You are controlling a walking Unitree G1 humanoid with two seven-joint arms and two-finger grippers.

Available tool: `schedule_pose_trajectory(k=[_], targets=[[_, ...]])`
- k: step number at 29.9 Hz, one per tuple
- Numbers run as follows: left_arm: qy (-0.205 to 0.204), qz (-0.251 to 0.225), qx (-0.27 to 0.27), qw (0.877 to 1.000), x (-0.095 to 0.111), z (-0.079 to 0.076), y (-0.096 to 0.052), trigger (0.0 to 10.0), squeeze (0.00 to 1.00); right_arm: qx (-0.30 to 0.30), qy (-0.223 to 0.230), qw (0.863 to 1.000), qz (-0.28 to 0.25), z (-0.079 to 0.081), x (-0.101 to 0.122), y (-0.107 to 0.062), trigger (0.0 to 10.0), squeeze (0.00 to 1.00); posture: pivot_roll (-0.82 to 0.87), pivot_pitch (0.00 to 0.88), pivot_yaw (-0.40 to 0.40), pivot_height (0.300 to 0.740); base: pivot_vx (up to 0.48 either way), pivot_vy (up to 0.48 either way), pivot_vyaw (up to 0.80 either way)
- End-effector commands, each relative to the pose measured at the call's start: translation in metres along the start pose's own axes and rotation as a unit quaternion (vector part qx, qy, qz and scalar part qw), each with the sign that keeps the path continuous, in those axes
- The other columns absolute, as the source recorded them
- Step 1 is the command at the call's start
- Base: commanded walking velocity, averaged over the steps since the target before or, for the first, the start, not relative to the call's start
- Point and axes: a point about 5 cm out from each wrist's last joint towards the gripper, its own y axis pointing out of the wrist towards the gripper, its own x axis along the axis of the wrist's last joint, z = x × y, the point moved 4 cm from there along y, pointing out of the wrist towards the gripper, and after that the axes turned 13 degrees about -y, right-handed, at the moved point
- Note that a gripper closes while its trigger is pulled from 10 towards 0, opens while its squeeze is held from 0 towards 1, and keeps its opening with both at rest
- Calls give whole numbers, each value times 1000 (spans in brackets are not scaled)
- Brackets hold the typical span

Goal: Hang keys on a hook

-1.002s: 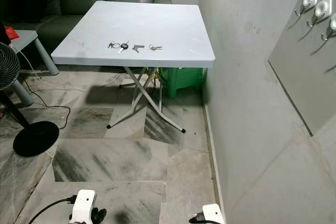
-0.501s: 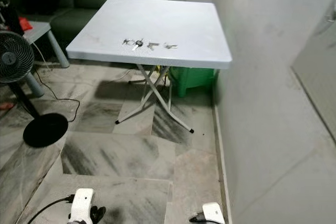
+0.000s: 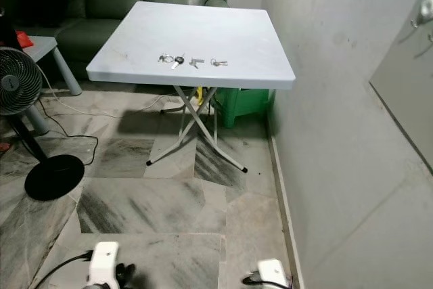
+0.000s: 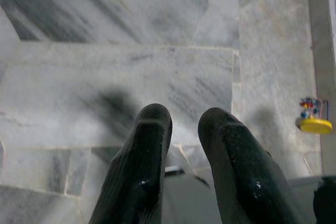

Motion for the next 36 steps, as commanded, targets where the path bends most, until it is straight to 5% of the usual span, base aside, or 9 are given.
schedule_pose_trajectory(k=[1,36], targets=[[-8,-2,-2,1000,-2,-6,1,10000,0,-9,-1,1000,7,-9,-6,-3,10000,0,-30,0,-38,740,0,375,0],[-19,-5,-2,1000,1,-10,4,10000,0,-9,2,1000,5,-13,-4,-3,10000,0,-36,0,-49,740,0,452,0]])
